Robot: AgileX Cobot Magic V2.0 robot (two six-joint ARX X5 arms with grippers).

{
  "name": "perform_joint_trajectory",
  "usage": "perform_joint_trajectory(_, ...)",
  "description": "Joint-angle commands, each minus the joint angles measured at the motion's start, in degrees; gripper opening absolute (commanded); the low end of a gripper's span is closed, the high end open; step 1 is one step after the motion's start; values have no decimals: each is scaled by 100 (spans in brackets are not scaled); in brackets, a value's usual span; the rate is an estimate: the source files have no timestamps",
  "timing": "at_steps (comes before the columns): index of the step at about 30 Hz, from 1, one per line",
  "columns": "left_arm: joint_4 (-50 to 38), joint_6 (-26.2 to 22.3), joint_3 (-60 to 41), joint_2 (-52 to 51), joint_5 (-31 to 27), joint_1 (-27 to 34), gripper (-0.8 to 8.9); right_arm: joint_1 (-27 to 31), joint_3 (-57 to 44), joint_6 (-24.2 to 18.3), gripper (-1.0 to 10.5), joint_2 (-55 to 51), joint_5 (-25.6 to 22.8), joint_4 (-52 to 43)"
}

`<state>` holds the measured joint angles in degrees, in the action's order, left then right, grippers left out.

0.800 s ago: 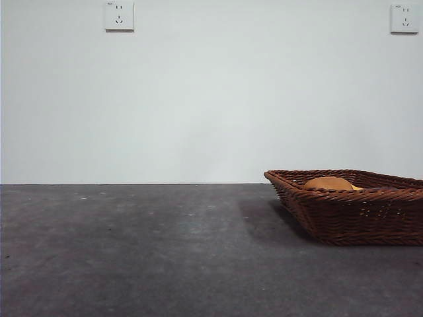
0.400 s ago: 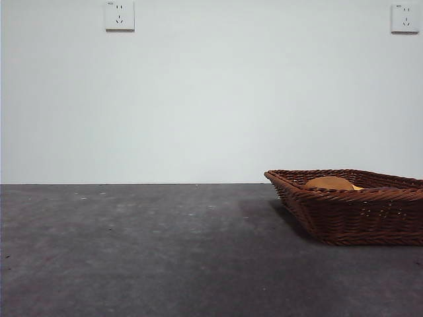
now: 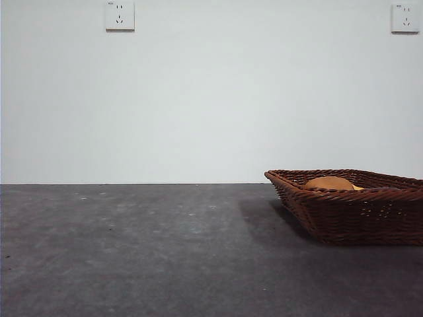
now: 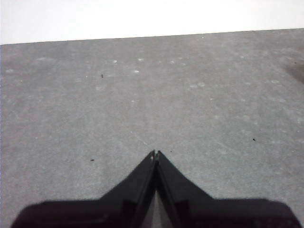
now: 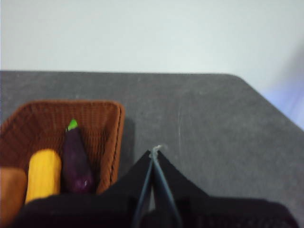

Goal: Help me put the vegetables on the table into the basket

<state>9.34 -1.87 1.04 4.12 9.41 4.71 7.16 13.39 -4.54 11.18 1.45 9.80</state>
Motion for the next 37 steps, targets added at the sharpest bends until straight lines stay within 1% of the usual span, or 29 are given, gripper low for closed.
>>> perform_joint_trajectory(1, -37, 35, -61, 2, -4, 15, -3, 4, -387, -13, 1, -254, -52, -87)
perform_joint_trajectory(7, -37, 35, -61, 2, -4, 15, -3, 4, -944, 7, 1, -710, -116, -101)
perform_joint_trajectory(12, -39, 35, -61, 2, -4, 15, -3, 4, -1261, 201, 1, -1075, -109, -68)
perform_joint_trajectory(14, -37, 35, -61, 2, -4, 15, -3, 4, -1259, 203, 1, -1073, -140, 74)
perform_joint_trajectory(18, -37, 35, -61, 2, -4, 15, -3, 4, -1259, 195, 1, -1073, -151, 68)
perform_joint_trajectory(21, -39, 35, -61, 2, -4, 15, -3, 4, -1259, 337, 1, -1073, -146, 68)
perform_joint_trajectory(37, -37, 35, -61, 2, -4, 13, -3, 4, -1259, 334, 1, -1069, -151, 70)
